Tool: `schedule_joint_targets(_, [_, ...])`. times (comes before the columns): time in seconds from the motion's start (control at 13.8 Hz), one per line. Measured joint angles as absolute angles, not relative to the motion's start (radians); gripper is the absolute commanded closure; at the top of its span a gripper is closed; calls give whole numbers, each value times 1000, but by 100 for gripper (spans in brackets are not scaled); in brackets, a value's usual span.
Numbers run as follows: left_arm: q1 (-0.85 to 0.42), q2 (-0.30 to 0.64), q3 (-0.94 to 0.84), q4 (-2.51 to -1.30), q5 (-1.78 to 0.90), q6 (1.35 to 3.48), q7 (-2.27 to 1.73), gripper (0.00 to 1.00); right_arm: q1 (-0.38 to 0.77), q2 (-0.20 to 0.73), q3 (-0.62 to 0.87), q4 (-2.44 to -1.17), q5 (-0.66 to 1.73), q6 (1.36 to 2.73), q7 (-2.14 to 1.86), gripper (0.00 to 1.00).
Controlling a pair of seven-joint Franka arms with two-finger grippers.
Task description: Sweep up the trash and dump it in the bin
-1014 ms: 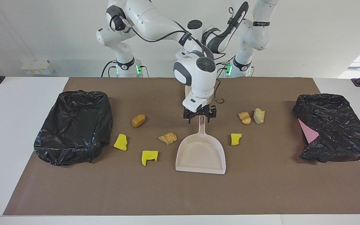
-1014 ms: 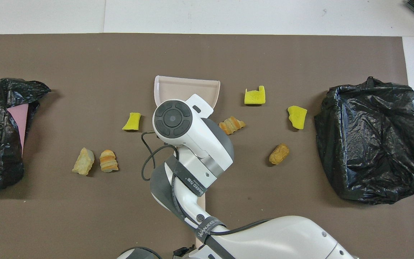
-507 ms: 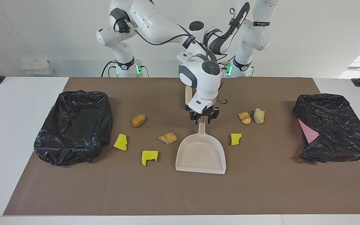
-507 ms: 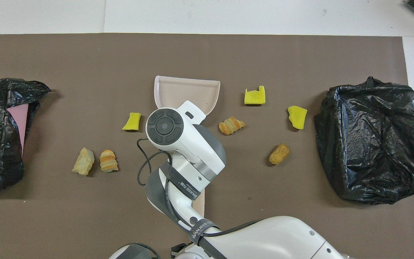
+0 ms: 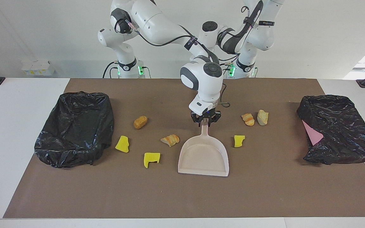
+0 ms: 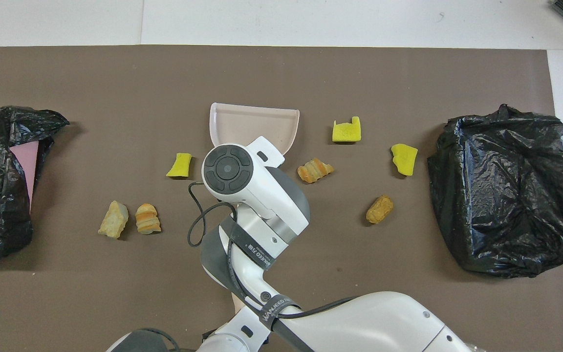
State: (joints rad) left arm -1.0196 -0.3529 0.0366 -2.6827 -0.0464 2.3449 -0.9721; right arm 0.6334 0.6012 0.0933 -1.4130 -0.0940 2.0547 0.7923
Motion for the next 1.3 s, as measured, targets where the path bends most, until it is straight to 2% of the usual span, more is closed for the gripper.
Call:
schedule_joint_targets(0.22, [-883,-367,40,-2669,27,2267,-943,100,634,601,94,-1413,-82,2054,824,76])
schedule_joint_targets(0.29, [-847,-371,43,-2658,37,2238,-917,100,634,601,94,-1413,-82,2054,827,84])
schedule_joint_targets(0.36, [-811,-375,43,-2646,40,2204,-876,100,634,601,94,-1413,-82,2054,828,99])
schedule_joint_targets(0.87, [-667,-433,45,-2577,106,1985,-730,100,632,563,93,-1419,-84,2038,787,100])
schedule_joint_targets(1.3, [-456,-438,42,-2552,195,1924,-886,100,618,539,89,-1442,-170,2035,430,100])
